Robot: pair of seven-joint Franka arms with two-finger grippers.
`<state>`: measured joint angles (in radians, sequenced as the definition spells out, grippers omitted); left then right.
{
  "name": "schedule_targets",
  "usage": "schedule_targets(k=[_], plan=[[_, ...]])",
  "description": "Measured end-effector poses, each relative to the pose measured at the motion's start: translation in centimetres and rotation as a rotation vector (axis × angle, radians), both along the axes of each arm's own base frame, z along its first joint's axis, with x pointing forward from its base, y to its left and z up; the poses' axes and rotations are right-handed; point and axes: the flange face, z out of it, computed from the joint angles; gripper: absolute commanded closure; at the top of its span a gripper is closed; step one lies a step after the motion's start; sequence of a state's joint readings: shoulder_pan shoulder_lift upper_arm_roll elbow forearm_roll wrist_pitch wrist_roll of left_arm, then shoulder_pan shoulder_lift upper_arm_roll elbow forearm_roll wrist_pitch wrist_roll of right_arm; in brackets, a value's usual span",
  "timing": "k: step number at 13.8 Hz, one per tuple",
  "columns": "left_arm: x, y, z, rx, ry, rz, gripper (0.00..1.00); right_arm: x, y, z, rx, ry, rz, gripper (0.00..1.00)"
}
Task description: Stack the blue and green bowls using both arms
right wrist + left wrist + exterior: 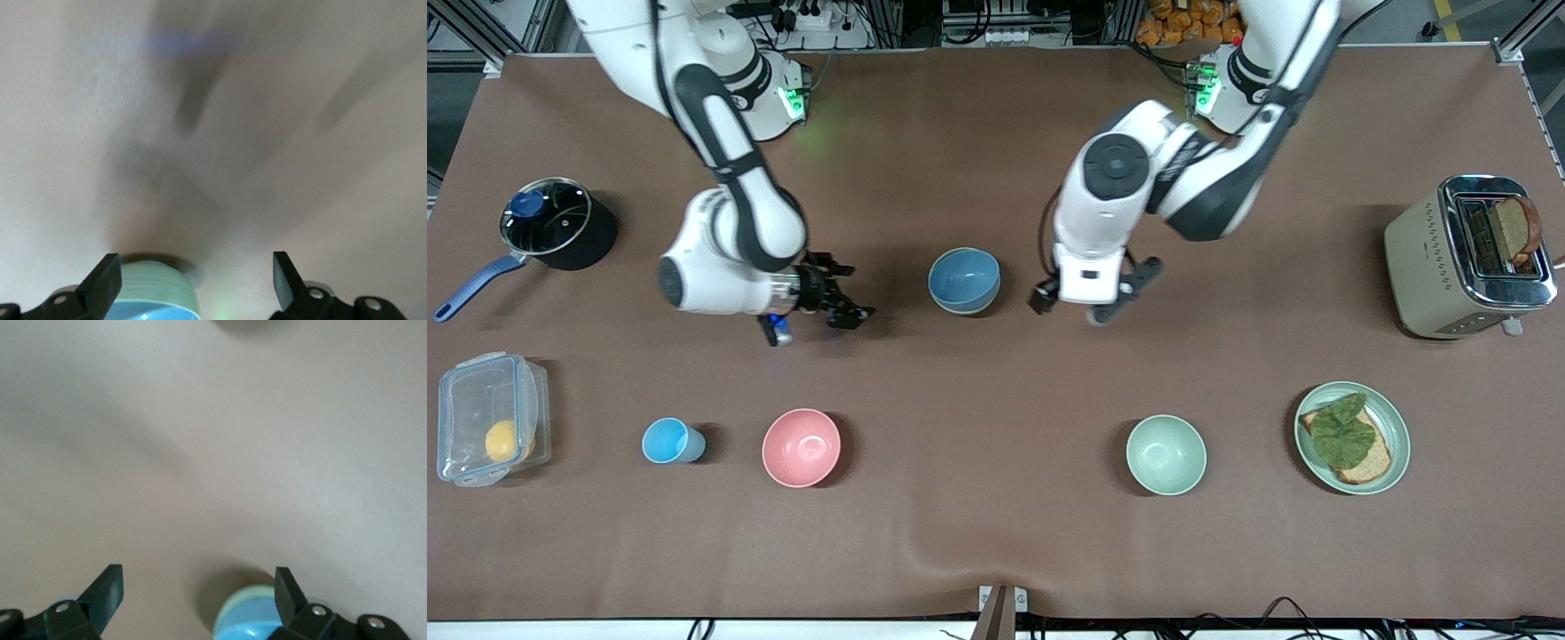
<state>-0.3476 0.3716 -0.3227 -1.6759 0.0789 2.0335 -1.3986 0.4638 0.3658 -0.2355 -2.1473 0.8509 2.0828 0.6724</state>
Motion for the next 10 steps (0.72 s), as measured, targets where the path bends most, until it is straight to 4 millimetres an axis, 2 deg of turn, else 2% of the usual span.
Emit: schedule_targets(k=[3, 5, 7, 8, 10], plan=[[3.7, 8.3, 4.0, 0.023, -0.015, -0.049, 0.0, 0.2, -5.7, 1.1, 0.035, -0.005, 0.102, 0.0], [5.7, 13.8, 6.5, 0.036, -0.011, -0.099, 0.0, 0.4, -8.6, 2.8, -0.003, -0.003, 0.204, 0.0], [7.0, 18.0, 8.6, 0.043, 0.005, -0.155, 0.0, 1.1, -10.4, 6.1, -0.051, -0.03, 0.285, 0.0], [7.4, 19.4, 9.4, 0.045, 0.012, -0.18, 0.0, 1.5, -11.2, 8.1, -0.081, -0.062, 0.318, 0.0], [7.7, 21.0, 10.7, 0.045, 0.008, -0.227, 0.0, 2.1, -12.4, 12.8, -0.136, -0.132, 0.398, 0.0]])
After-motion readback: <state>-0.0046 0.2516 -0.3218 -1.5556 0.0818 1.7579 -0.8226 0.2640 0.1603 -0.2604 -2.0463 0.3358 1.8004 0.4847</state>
